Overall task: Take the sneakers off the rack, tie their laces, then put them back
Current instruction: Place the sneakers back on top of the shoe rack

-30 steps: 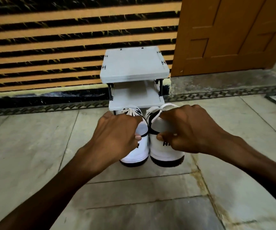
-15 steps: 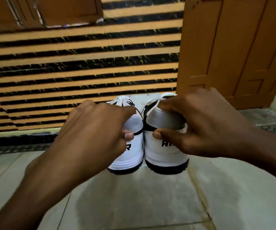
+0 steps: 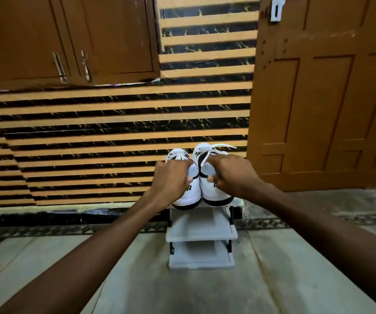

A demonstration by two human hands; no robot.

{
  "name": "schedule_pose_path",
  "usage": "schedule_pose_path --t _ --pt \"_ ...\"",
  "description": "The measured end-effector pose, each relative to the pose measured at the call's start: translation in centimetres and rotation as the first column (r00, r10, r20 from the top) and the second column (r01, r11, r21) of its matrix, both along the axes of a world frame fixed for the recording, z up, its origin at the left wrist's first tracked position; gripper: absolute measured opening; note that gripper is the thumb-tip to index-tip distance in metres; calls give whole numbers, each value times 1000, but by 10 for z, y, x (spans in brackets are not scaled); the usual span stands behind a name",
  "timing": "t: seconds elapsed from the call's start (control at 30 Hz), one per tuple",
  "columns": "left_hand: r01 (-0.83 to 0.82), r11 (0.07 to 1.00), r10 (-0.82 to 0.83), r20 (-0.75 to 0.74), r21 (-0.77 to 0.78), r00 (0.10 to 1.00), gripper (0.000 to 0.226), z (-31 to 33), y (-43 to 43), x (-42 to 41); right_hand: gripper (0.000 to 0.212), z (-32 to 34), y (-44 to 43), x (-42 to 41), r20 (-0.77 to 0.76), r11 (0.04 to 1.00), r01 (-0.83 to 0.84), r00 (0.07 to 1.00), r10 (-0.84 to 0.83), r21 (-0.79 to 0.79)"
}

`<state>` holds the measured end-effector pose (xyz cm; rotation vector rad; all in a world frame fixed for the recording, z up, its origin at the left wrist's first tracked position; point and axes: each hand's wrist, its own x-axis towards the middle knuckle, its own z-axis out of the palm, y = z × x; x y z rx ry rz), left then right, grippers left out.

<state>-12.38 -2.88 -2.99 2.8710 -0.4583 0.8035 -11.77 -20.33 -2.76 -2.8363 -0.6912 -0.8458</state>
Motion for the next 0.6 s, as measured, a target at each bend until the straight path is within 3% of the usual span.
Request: schedule_pose_path --t 0.27,0.6 --pt "11 999 -16 -110 -50 994 14 -41 -2 65 24 -54 6 53 -75 995 51 996 -45 88" --pt "64 988 -81 -119 -143 990 13 -53 -7 112 18 -73 -2 109 -106 988 15 994 1 151"
